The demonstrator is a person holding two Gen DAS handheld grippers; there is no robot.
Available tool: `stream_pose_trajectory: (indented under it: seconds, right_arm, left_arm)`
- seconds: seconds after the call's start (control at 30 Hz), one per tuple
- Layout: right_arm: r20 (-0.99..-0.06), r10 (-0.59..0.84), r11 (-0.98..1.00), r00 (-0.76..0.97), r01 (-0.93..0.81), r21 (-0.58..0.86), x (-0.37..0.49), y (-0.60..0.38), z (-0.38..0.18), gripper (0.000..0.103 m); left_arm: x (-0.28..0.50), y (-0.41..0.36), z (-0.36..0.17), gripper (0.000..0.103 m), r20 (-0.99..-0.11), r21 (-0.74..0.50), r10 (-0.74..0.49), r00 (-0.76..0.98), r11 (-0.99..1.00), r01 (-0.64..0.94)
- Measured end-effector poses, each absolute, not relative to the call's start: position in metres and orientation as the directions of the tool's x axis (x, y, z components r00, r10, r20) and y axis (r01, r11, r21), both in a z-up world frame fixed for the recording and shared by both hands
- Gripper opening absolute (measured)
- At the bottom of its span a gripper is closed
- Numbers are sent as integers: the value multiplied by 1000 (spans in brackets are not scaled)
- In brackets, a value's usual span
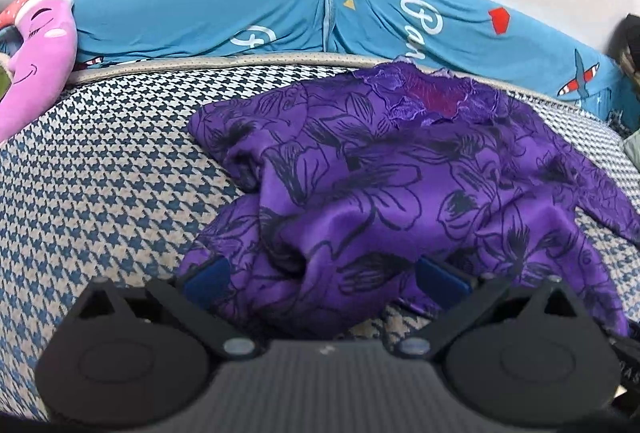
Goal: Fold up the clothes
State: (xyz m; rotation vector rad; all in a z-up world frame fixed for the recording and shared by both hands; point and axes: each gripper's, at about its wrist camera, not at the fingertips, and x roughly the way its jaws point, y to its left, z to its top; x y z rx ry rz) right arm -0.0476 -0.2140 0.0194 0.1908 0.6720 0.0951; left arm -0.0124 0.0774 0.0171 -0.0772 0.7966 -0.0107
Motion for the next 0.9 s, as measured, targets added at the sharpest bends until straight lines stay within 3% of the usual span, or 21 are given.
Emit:
stream_pose_trajectory:
  seconds: [0.2,0.43,0.5,0.63,0.7,0.8,0.9]
  right_arm:
    - [-507,109,978,855,-1,209,-66,-226,46,10]
    - [-425,-129,950,896,234,207,-91,-268,75,11]
    - [-447,-160,938,880,276,208,-91,-276,74,22]
    - [-440,-179,936,880,290,200,-99,-279,76,25]
    - [-426,-181,938,886,285,195,-101,-278,81,32]
    - [-407,-163,941,899,266,211,-105,-277,88,33]
    - [-417,-44,956,908,159,246,-103,-270,88,33]
  left_arm:
    - [-8,71,13,103,-718,-38,-2,696,999,-37]
    - [-2,87,15,103,-711,2,119,693,986,-168]
    - [-1,91,16,103,-706,12,141,694,982,-188]
    - [-2,96,18,103,-700,10,155,697,978,-208]
    - [-2,100,20,103,-695,-5,155,702,975,-220]
    - [-1,106,22,103,-692,-26,158,704,969,-244]
    - [-2,113,24,103,-691,-74,131,711,965,-250]
